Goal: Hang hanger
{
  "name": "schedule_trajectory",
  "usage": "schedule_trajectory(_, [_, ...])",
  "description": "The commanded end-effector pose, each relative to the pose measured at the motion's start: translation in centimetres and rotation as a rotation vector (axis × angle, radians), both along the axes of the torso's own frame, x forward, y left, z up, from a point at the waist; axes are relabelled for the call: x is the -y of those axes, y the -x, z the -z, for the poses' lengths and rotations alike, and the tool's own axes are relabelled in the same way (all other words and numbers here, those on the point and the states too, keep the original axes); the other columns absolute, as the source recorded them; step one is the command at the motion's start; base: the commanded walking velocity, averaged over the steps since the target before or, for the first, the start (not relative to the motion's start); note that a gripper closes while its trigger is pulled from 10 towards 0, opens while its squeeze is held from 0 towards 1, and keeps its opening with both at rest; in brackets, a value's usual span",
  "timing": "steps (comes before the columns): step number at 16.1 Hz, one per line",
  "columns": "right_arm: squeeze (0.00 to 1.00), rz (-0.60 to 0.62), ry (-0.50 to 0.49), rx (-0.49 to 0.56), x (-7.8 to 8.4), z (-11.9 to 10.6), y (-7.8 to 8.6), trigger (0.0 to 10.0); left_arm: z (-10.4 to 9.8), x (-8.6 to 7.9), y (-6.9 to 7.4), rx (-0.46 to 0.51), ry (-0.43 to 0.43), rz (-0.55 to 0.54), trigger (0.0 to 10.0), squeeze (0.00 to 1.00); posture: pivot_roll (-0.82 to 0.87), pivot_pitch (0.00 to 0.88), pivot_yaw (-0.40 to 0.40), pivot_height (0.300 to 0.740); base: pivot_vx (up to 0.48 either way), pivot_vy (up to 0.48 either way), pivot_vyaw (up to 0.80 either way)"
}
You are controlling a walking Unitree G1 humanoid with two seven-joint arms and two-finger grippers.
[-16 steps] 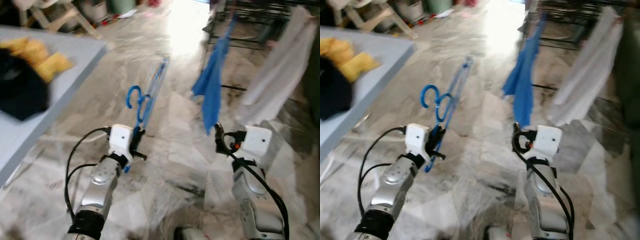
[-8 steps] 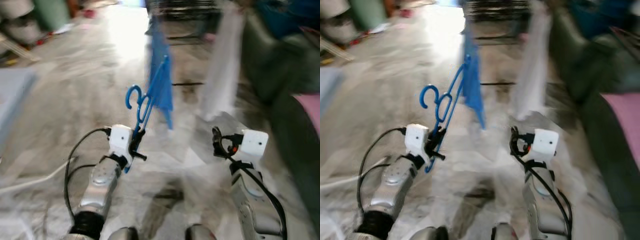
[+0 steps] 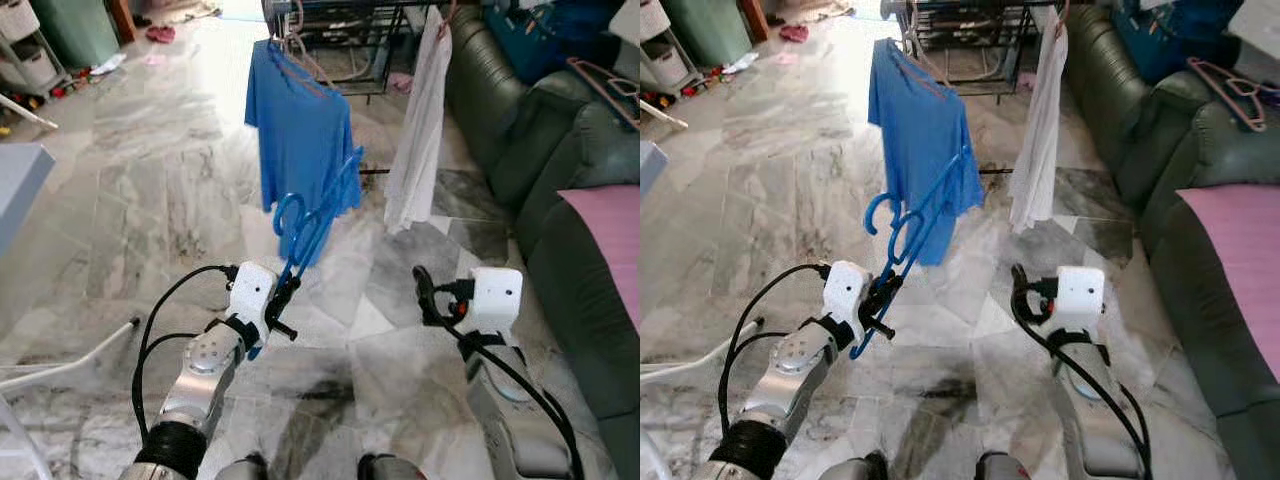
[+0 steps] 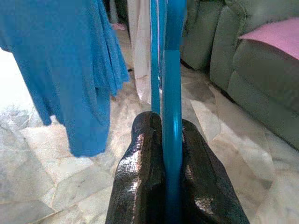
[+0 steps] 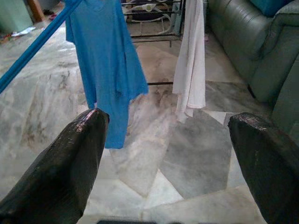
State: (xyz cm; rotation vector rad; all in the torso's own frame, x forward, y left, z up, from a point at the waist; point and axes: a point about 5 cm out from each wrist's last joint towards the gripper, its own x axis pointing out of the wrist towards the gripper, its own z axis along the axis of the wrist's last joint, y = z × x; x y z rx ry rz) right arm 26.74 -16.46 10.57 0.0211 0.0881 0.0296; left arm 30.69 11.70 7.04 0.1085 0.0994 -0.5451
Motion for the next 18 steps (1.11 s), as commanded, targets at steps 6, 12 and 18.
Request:
schedule_trajectory(6, [0.0,-0.395,0.224,0.022,0.3,-1.7,0.9,10.0,-0.9,-3.3,-1.7,0.049,-0.266,0.159,10.0,0.0,-0.2,0.203,0.038,0.74,0.0,0.0,0.0])
schedule_trajectory(12, [0.0,-0.932,0.549,-0.007,-0.6,-4.6,1.6,10.0,-0.3,-4.9,-0.8,0.078,-0.65,0.526,10.0,0.0,-0.21,0.226,0.051,0.74,0.0,0.0,0.0])
schedule_trajectory(18, [0.0,-1.107,0.724,-0.166,1.9,-4.8,-0.2,10.0,-0.5,-4.2,-0.4,0.154,-0.668,0.623,10.0,0.0,-0.2,0.236,0.055,0.74,0.0,0.0,0.0])
